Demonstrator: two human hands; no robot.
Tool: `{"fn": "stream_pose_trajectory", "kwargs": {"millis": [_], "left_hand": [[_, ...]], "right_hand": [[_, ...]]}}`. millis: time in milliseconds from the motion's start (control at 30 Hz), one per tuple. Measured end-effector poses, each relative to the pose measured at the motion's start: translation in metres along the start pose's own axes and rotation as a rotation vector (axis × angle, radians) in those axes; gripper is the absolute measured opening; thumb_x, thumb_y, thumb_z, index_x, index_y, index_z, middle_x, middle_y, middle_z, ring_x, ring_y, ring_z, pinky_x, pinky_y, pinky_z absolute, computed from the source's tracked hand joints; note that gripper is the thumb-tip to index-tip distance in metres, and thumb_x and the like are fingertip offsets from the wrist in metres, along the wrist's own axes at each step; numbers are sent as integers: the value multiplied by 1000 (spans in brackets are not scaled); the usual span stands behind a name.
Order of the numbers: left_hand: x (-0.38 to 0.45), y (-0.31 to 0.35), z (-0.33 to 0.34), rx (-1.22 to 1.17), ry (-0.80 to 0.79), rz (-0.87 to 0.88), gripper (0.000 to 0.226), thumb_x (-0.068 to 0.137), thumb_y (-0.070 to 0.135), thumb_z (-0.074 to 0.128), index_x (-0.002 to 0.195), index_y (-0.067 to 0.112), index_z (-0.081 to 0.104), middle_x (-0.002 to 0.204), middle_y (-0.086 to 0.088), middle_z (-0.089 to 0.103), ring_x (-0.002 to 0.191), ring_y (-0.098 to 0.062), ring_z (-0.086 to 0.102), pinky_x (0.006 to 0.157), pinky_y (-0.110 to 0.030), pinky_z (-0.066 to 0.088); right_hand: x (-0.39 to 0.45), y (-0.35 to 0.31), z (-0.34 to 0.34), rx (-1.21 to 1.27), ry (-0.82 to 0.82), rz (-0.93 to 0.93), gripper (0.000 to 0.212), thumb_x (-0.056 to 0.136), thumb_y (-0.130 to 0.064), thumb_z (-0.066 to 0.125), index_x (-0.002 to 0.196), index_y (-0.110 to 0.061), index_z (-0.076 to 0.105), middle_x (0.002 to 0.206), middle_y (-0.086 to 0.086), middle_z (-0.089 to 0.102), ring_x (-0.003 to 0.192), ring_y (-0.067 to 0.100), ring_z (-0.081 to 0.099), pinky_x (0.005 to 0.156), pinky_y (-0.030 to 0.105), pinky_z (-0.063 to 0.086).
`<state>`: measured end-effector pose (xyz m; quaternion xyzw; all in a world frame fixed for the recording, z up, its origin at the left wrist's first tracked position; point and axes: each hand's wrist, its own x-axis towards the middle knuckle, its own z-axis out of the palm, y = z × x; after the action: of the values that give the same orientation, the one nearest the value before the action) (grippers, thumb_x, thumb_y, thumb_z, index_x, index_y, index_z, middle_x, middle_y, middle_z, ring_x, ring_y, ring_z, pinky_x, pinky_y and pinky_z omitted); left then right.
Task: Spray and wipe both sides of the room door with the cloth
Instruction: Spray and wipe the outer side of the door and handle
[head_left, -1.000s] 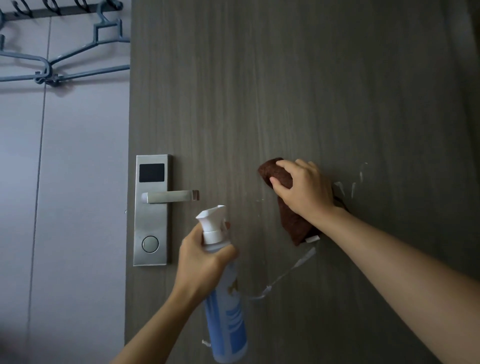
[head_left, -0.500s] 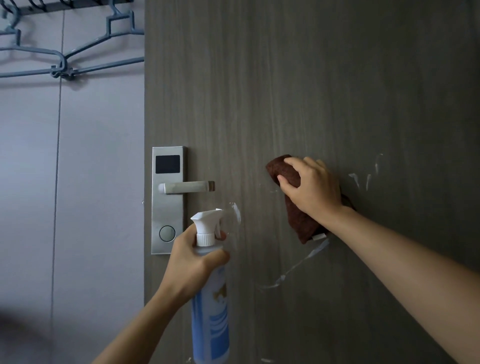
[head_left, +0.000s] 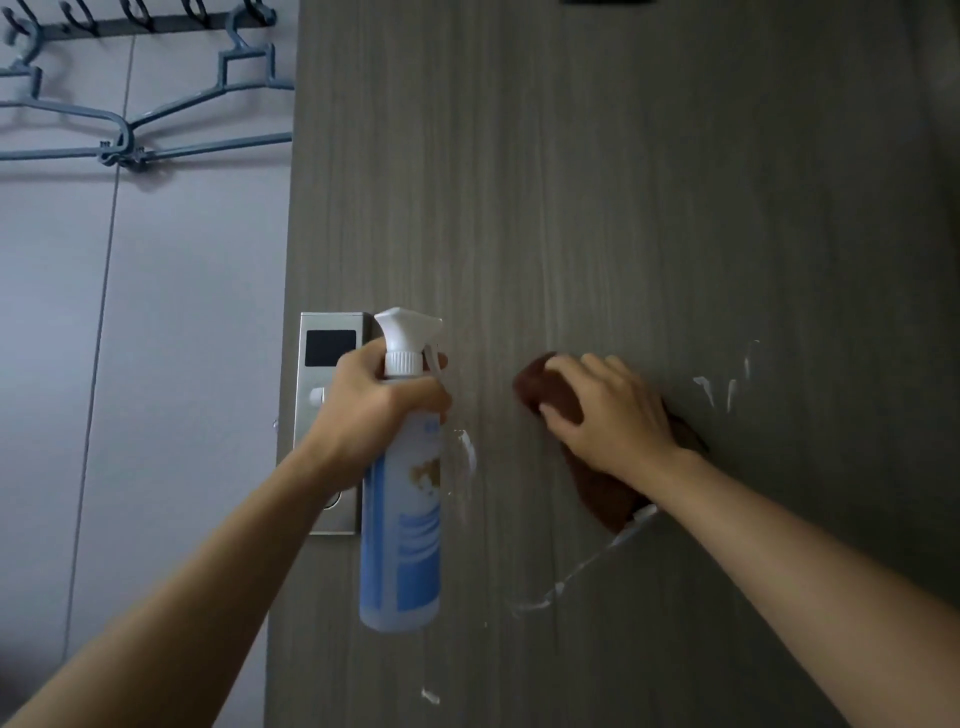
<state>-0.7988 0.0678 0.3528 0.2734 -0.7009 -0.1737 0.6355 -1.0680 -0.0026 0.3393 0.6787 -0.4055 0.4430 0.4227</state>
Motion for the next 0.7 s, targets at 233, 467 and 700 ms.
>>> {"fn": "stream_pose_trajectory", "kwargs": {"millis": [233, 467, 700], "left_hand": [[16, 8, -2, 38, 1, -83, 45, 56, 12, 75, 96, -8, 69, 99, -30, 72, 66, -29, 70, 68, -47, 64], [13, 9, -6, 25, -21, -148, 50, 58, 11, 75, 101, -13, 67, 101, -33, 71, 67, -34, 70, 70, -49, 63], [5, 4, -7, 120, -40, -44, 33, 58, 11, 75, 88, -2, 69, 90, -23, 75, 68, -29, 70, 70, -53, 63]], "right_hand": [[-11, 10, 12, -127, 8, -252, 41, 84, -42, 74, 118, -19, 67, 92, 2, 62, 82, 29, 59, 66, 39, 48], [25, -5, 15, -72, 133, -37, 41, 90, -39, 70, 124, -17, 64, 99, 7, 64, 88, 33, 60, 71, 42, 51], [14, -1, 16, -115, 86, -226, 44, 82, -37, 78, 120, -18, 68, 91, 3, 62, 80, 29, 57, 67, 37, 45]]}}
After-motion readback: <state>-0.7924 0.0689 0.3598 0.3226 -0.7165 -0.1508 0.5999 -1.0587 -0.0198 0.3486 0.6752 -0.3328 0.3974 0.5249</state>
